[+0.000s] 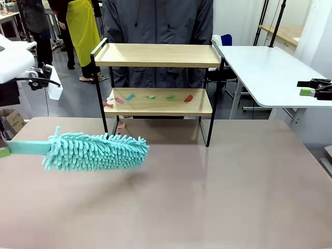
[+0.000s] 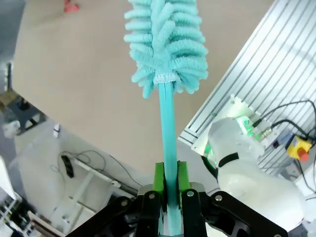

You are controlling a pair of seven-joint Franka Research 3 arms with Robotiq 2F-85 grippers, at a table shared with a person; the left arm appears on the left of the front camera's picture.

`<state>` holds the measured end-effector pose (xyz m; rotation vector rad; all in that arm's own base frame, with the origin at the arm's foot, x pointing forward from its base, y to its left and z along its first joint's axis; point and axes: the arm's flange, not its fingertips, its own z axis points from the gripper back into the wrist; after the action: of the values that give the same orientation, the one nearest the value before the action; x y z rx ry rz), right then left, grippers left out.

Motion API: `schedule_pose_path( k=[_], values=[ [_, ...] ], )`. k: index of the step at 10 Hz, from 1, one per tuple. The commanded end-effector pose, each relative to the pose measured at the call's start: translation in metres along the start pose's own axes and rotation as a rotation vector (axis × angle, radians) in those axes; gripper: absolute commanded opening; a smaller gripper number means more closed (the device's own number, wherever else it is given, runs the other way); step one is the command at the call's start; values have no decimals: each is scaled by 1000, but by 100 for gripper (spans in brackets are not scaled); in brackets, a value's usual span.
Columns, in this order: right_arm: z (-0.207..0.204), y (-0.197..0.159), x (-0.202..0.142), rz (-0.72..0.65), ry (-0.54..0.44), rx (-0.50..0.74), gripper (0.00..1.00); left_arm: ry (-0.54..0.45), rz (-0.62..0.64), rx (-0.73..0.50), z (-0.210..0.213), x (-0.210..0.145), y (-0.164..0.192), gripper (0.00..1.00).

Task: Clean the shelf.
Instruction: Clean the specific section of the Shelf indicated by the human with the Duster.

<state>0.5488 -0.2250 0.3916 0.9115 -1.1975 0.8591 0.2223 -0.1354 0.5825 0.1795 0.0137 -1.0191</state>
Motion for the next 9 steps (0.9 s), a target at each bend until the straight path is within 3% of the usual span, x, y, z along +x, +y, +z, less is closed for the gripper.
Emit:
schedule_pose_path(
  k=[1,2,9],
  values=[
    [-1,0,3,6,0,1,100,-4,-104,-7,9,0,9,13],
    [-1,0,3,6,0,1,100,0,0,0,0,0,0,13],
    [-1,0,3,6,0,1,100,0,0,0,0,0,0,13]
  ],
)
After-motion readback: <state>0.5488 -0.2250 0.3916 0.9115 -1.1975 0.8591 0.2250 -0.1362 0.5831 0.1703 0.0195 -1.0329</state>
